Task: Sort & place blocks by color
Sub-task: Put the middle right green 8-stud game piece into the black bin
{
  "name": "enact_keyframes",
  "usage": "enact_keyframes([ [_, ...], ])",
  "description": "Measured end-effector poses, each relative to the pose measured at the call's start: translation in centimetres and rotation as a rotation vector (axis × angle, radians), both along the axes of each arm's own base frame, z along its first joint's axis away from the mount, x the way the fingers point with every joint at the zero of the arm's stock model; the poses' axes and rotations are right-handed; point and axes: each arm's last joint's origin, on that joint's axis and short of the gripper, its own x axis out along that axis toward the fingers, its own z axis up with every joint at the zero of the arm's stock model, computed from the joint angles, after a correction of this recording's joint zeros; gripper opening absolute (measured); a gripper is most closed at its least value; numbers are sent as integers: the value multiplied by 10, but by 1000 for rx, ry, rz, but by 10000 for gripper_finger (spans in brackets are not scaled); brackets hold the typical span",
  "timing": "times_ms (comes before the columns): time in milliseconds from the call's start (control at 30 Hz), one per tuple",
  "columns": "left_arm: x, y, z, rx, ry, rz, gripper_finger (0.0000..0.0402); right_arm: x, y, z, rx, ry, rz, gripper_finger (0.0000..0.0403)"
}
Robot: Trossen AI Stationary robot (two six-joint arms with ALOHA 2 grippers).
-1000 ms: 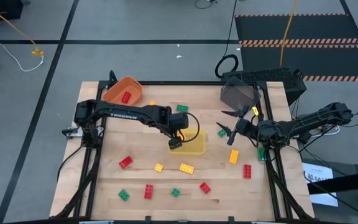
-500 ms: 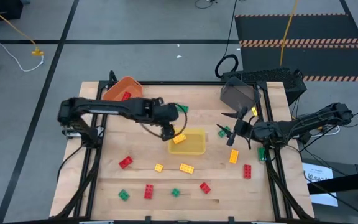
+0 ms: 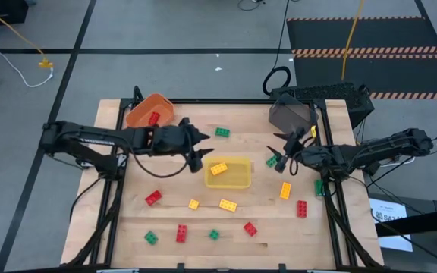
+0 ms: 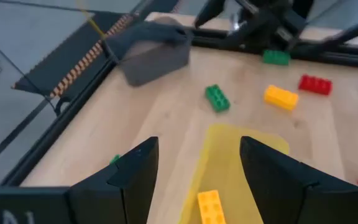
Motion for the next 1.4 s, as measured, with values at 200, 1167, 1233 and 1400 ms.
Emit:
enact_keyframes([
  [200, -26, 5, -31, -8, -94, 23, 225, 4, -1, -2, 13, 18, 4, 247],
  [1167, -75, -14, -119, -115, -66, -102, 225, 79, -45, -23, 295, 1007, 161, 261],
  [1233, -76, -16, -120, -114, -50, -113, 225, 79, -45, -29, 304, 1044, 159, 270],
  [1400, -78, -21, -124, -119, -6, -128, 225, 68, -41, -30, 369, 1157, 181, 287],
])
